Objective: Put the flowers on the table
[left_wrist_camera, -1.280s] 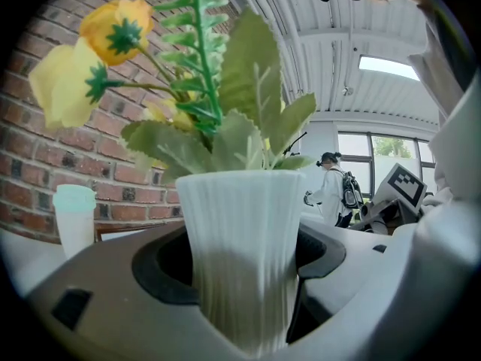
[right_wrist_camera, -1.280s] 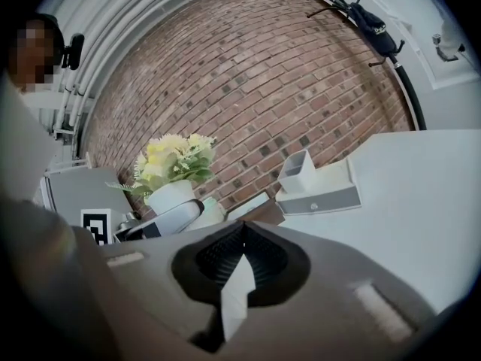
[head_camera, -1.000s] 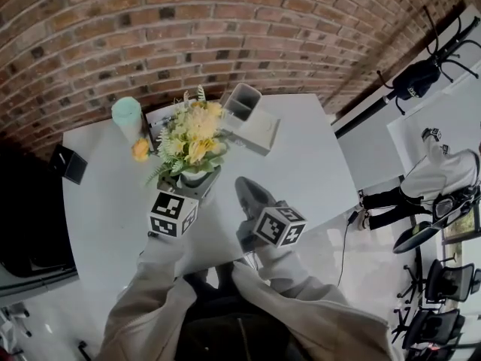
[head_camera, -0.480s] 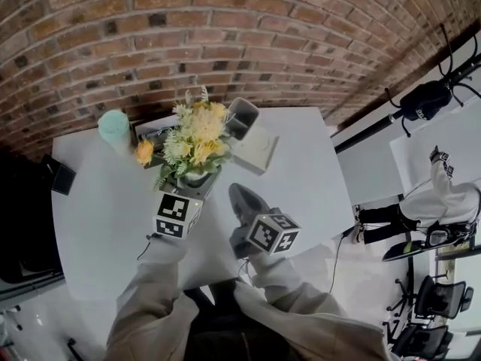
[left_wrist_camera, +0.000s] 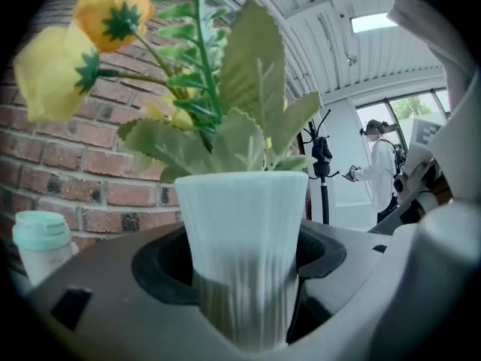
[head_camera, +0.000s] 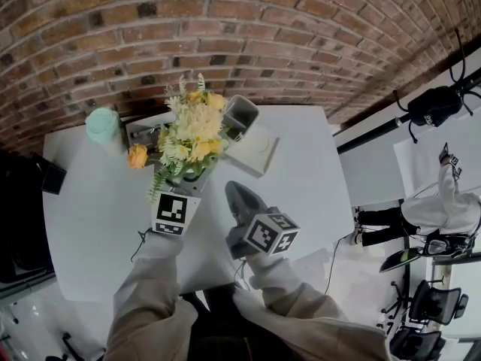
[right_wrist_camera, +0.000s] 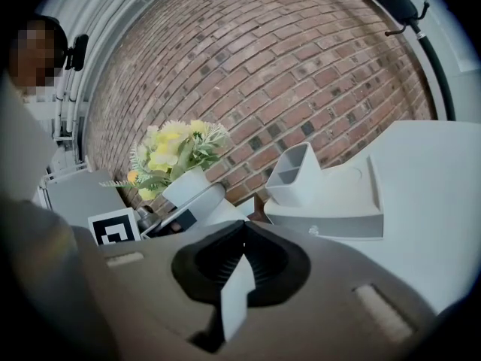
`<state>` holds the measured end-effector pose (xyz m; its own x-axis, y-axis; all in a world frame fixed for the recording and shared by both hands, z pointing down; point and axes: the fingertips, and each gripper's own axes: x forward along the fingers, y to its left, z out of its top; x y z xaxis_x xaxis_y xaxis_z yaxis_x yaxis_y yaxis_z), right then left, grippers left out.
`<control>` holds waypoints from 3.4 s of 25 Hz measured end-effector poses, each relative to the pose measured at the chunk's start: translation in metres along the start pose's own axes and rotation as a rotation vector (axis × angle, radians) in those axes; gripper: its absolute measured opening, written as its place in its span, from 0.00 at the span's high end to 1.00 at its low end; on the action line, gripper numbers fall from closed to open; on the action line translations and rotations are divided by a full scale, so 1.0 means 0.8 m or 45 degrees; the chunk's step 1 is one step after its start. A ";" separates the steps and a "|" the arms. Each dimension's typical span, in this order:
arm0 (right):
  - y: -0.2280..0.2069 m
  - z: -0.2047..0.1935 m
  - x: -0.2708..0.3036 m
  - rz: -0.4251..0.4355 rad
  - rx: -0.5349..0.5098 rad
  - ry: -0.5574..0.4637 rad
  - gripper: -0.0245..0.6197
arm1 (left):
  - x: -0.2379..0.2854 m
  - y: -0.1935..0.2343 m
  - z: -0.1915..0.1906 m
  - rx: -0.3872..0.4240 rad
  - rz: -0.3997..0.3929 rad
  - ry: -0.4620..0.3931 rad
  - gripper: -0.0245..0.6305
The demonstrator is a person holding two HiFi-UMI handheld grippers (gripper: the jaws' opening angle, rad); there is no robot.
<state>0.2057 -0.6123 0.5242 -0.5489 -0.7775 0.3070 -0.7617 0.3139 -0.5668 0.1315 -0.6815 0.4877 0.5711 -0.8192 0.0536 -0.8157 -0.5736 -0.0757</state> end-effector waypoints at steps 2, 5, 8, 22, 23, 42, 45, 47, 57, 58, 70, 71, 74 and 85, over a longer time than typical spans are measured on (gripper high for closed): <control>-0.002 -0.001 0.001 -0.001 0.002 0.003 0.96 | 0.002 0.000 -0.001 0.038 0.008 -0.015 0.43; -0.005 -0.001 0.003 -0.002 0.008 0.002 0.96 | 0.006 0.001 -0.006 0.054 0.017 -0.026 0.43; -0.011 -0.003 0.003 -0.011 0.010 0.006 0.96 | 0.011 0.003 -0.012 0.049 0.034 -0.042 0.43; -0.026 -0.011 -0.001 -0.024 0.037 0.012 0.96 | 0.019 0.002 -0.017 0.090 0.057 -0.055 0.43; -0.026 -0.011 -0.002 -0.022 0.037 0.013 0.96 | 0.020 0.002 -0.017 0.099 0.059 -0.047 0.43; -0.015 -0.006 -0.025 0.023 0.080 -0.045 0.96 | -0.014 0.006 -0.015 -0.008 0.188 0.022 0.21; -0.010 -0.003 -0.035 0.025 0.084 -0.067 0.96 | -0.032 -0.006 -0.014 -0.063 0.148 0.056 0.21; -0.007 0.000 -0.042 0.026 0.083 -0.082 0.96 | -0.045 -0.013 -0.013 -0.089 0.129 0.081 0.21; 0.032 0.009 -0.070 0.060 0.050 -0.158 0.96 | -0.116 -0.078 -0.019 -0.343 -0.081 0.275 0.21; 0.038 0.011 -0.073 0.068 0.039 -0.170 0.96 | -0.123 -0.087 -0.019 -0.355 -0.100 0.300 0.21; 0.092 -0.033 -0.111 0.075 -0.028 -0.206 0.96 | -0.227 -0.124 -0.010 -0.444 -0.030 0.289 0.96; 0.097 -0.042 -0.112 0.081 -0.026 -0.190 0.96 | -0.233 -0.125 -0.010 -0.457 -0.042 0.282 0.96; 0.116 -0.063 -0.116 0.110 -0.049 -0.160 0.96 | -0.247 -0.126 -0.012 -0.477 -0.068 0.268 0.96; 0.164 -0.108 -0.125 0.081 -0.177 -0.170 0.96 | -0.297 -0.123 -0.037 -0.523 -0.121 0.293 0.96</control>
<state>0.1307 -0.4464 0.4855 -0.5539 -0.8161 0.1645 -0.7722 0.4298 -0.4680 0.0728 -0.4304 0.5117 0.6474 -0.7149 0.2641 -0.7564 -0.5604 0.3373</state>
